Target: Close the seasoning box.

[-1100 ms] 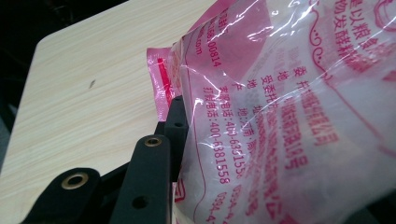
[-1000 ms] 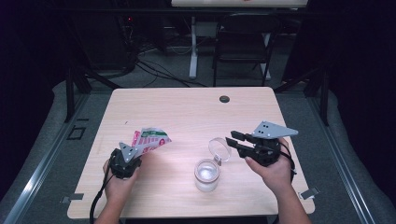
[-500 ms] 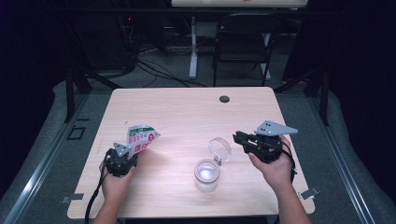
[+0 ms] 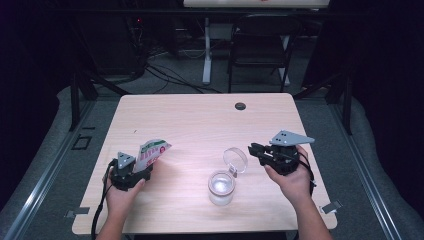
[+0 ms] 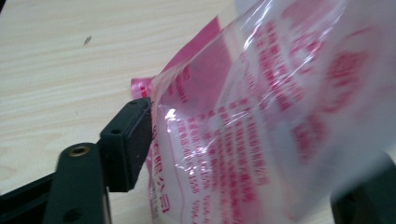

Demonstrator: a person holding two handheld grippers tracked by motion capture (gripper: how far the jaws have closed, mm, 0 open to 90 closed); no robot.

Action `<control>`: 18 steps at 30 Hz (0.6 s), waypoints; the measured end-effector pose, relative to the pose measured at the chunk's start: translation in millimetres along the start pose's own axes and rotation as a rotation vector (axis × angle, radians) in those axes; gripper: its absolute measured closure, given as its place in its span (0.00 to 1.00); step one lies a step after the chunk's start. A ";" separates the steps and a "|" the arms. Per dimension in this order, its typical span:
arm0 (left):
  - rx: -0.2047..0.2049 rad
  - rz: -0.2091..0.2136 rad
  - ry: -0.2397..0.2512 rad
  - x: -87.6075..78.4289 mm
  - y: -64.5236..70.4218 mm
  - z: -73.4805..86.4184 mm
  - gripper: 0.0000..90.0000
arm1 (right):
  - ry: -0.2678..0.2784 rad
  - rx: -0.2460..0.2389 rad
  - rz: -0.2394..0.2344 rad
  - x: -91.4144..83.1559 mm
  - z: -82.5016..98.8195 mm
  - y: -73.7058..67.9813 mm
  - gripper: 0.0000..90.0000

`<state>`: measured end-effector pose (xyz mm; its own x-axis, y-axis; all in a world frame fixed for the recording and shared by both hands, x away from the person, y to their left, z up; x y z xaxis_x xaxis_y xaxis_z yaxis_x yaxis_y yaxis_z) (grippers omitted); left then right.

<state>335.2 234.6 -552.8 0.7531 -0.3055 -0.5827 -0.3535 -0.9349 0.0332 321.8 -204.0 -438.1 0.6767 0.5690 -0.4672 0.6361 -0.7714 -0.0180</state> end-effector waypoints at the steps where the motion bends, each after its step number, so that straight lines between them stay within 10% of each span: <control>1: 0.008 0.006 0.005 -3.2 1.7 -1.2 0.33 | -0.002 0.000 -0.002 0.3 0.2 0.0 0.88; 18: 0.119 0.160 0.071 -24.3 55.6 -11.0 0.29 | -0.044 -0.007 -0.026 11.1 6.1 -6.8 0.90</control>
Point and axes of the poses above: each handheld gripper's, and its own axes: x roughly forward along the jaws, z roughly out of its underside, y roughly to its right, the point moved 1 cm from there along x, roughly forward along the jaws, and after that the axes turned 2 degrees about z, right-handed, at the moved point
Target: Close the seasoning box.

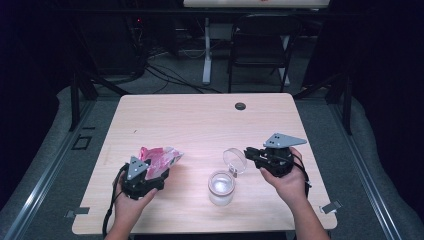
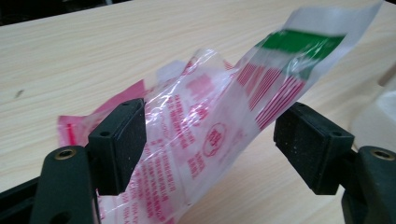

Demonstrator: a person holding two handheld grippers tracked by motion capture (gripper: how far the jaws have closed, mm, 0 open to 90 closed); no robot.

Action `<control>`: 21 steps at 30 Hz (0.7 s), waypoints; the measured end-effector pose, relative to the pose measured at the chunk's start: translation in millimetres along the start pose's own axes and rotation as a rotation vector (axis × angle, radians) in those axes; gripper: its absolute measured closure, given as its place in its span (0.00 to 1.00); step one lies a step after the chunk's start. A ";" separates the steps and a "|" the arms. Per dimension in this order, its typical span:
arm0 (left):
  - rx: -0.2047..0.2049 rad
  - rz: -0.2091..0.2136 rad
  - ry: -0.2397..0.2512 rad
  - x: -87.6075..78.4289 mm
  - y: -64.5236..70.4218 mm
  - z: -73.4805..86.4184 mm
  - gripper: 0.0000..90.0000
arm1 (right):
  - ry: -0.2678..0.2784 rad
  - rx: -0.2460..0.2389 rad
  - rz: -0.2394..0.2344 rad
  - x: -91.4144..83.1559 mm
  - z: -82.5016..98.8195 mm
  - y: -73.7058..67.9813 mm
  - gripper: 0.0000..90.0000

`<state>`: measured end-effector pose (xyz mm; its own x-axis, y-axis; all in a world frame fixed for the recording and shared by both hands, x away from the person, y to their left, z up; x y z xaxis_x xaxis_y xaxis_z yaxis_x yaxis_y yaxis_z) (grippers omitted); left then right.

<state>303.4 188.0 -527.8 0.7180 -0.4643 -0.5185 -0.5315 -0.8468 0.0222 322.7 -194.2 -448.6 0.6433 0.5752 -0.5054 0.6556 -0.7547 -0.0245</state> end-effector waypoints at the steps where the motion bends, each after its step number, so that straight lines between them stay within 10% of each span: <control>1: 0.001 0.012 -0.003 0.9 3.6 -0.1 0.29 | 0.001 0.000 -0.006 0.4 -0.1 -1.5 0.90; 21: 0.095 0.119 -0.049 2.0 54.3 2.9 0.30 | 0.004 -0.077 -0.095 0.1 -7.2 -35.0 0.87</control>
Point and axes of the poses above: each handheld gripper's, and its own axes: x roughly forward along the jaws, z roughly out of its underside, y roughly to its right, the point moved 1 cm from there along x, roughly forward along the jaws, and after that the axes turned 2 degrees about z, right-handed, at the moved point
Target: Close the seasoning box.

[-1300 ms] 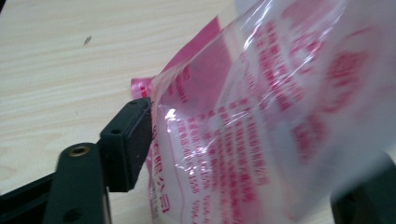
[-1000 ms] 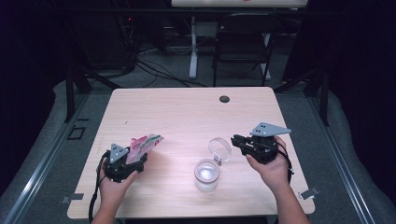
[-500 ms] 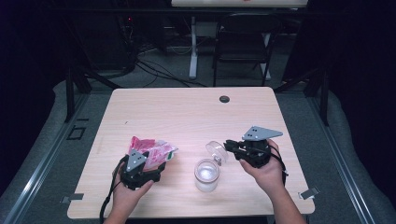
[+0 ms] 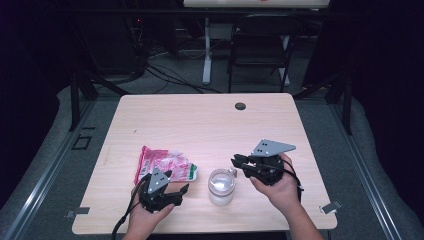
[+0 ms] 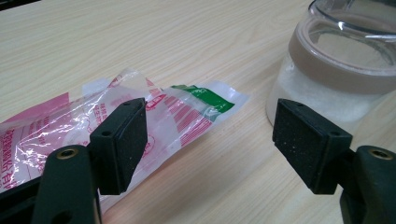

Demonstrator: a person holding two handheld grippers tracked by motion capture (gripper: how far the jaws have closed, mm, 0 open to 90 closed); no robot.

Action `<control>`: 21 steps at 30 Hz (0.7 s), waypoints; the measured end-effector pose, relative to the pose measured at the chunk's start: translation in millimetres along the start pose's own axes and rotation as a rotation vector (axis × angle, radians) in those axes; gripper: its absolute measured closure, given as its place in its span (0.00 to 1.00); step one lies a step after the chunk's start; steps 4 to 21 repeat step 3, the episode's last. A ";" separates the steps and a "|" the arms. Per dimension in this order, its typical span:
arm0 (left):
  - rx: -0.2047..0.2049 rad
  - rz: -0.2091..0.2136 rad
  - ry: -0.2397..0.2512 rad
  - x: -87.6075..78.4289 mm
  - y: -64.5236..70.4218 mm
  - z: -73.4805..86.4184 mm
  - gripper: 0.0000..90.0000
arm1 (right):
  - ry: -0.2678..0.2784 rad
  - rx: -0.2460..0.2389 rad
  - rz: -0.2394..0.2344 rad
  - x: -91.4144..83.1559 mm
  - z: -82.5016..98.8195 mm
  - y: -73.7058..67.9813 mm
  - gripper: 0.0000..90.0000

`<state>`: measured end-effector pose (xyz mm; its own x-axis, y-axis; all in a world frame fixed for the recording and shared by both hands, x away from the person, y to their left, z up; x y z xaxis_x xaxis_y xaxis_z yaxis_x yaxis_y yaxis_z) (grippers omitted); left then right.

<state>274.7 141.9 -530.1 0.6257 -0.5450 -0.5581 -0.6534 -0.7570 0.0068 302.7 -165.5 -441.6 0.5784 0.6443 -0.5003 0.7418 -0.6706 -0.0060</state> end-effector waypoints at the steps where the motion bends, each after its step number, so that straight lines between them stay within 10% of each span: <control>1: 0.002 0.001 -0.002 0.3 -0.1 0.1 0.30 | -0.001 0.000 0.000 0.1 0.1 0.0 0.87; 21: 0.002 -0.002 -0.004 0.8 -1.0 0.2 0.30 | 0.000 0.002 -0.002 0.5 0.8 0.3 0.85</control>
Point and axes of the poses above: each handheld gripper's, and its own axes: x roughly forward along the jaws, z roughly out of its underside, y roughly to its right, the point moved 1 cm from there along x, roughly forward along the jaws, and after that the axes turned 2 degrees about z, right-handed, at the moved point
